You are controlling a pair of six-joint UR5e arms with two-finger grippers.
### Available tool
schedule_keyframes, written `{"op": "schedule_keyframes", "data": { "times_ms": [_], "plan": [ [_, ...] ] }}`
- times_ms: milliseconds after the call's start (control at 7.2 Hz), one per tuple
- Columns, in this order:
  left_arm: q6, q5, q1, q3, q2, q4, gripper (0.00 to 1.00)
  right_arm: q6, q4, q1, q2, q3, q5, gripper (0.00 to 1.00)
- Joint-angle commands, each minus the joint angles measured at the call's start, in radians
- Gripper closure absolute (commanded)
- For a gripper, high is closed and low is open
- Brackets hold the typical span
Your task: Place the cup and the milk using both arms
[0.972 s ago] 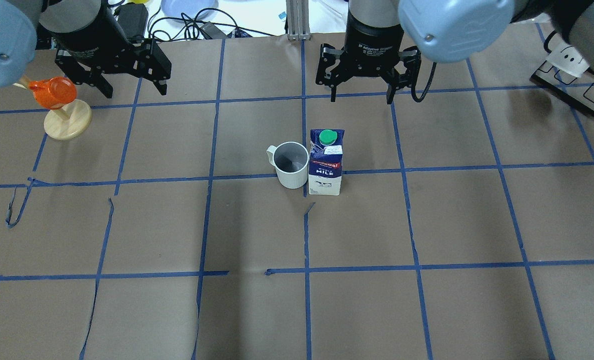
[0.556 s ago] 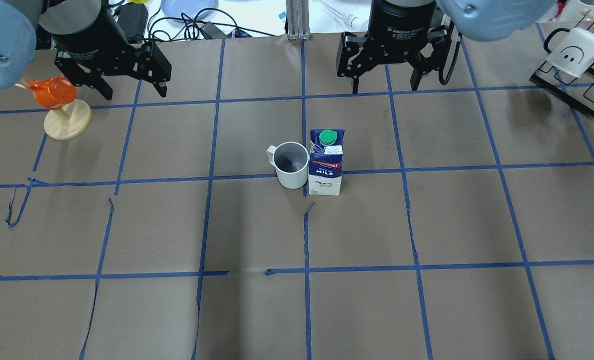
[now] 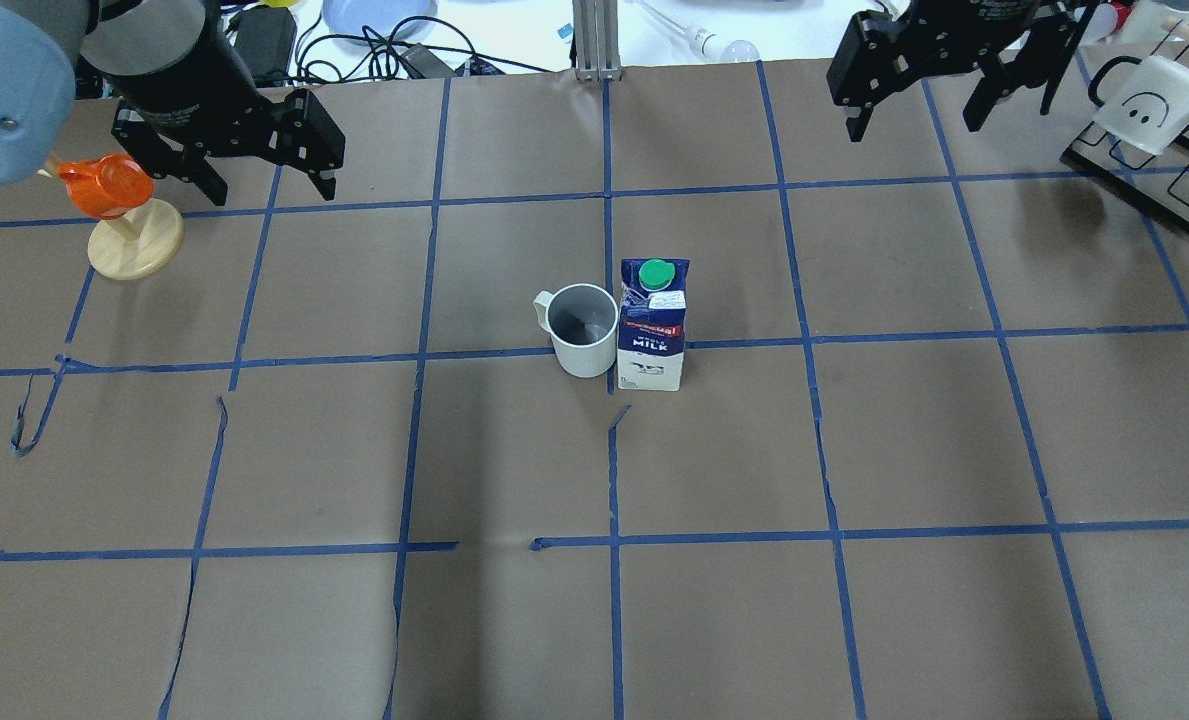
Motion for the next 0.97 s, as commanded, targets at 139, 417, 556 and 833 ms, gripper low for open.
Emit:
{"op": "schedule_keyframes", "data": {
  "times_ms": [139,417,556,833],
  "plan": [
    [0.0,0.0,-0.001,-0.002,0.001,-0.001,0.0,-0.008,-0.01,-0.011,-0.063,0.09,0.002,0.01],
    [0.0,0.0,-0.004,-0.002,-0.001,-0.002,0.0,0.014,-0.032,-0.011,-0.078,0.111,0.002,0.0],
    [0.0,0.002,-0.004,-0.003,-0.001,-0.002,0.0,0.012,-0.034,-0.01,-0.08,0.111,0.003,0.0],
    [0.0,0.002,-0.005,-0.003,-0.002,-0.002,0.0,0.011,-0.034,-0.01,-0.08,0.108,0.005,0.0]
  ]
}}
